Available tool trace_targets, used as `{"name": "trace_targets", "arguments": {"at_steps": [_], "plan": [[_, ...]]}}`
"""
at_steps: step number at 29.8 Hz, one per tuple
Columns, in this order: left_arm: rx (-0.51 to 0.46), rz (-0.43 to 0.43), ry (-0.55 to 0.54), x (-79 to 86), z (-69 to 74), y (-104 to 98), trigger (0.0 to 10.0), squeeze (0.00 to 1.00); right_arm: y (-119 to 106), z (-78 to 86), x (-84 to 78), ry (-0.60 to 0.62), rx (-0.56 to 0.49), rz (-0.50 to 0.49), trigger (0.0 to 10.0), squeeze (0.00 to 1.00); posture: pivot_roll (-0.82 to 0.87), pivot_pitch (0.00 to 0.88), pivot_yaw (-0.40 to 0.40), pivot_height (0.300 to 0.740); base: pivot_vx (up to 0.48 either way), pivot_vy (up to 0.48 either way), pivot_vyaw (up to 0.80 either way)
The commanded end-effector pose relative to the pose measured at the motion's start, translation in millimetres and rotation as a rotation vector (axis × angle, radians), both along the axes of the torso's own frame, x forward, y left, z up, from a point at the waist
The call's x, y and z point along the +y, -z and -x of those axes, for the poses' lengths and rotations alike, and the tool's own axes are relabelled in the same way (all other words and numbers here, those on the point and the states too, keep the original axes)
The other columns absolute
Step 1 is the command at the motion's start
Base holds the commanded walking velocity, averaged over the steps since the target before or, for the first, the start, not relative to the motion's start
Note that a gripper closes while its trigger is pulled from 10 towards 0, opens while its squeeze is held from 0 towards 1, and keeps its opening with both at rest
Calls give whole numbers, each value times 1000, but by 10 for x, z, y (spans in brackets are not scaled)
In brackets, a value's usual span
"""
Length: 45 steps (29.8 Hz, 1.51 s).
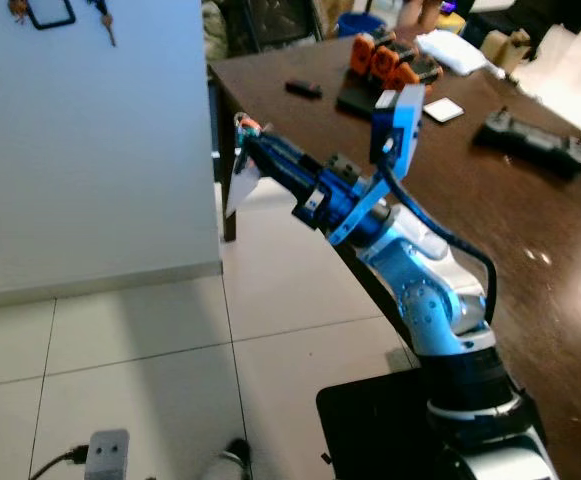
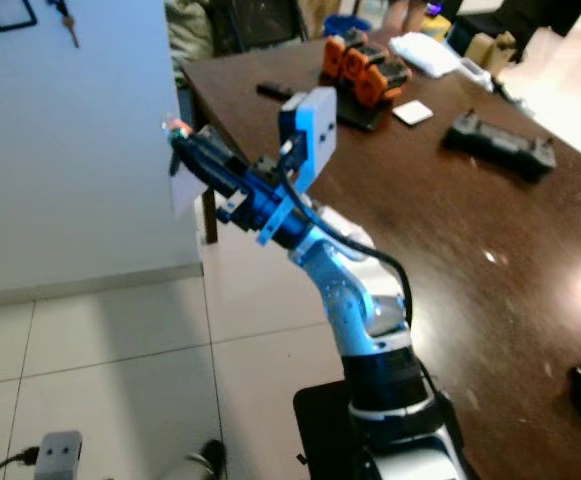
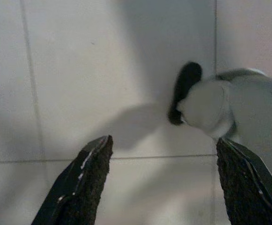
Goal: Hang keys on a hook
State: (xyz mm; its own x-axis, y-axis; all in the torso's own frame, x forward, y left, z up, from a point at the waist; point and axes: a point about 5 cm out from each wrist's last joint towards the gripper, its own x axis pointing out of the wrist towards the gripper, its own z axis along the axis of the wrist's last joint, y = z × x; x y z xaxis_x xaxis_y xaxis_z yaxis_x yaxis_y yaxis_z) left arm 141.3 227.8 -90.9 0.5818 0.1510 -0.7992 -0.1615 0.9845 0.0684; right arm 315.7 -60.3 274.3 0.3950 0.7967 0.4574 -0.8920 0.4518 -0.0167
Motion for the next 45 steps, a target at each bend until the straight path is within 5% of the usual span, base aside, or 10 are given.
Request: {"name": "trace_targets", "arguments": {"at_steps": [1,13,26,45], "plan": [[14,-8,-2,17,52,16,10000,0,-6,17,48,-13,-7,3,10000,0,168,98,-46,740,0,0,788],[-42,-11,20,-4,-42,-26,10000,0,4,-126,-38,128,27,-18,10000,0,171,88,-47,740,0,0,727],[-133,-25,59,4,-263,-136,10000,0,17,-305,-213,367,49,-45,10000,0,162,95,-38,740,81,0,0],[-126,-25,72,-7,-232,-121,10000,0,0,-309,-177,384,7,-31,10000,0,166,97,-40,740,270,0,0]]}}
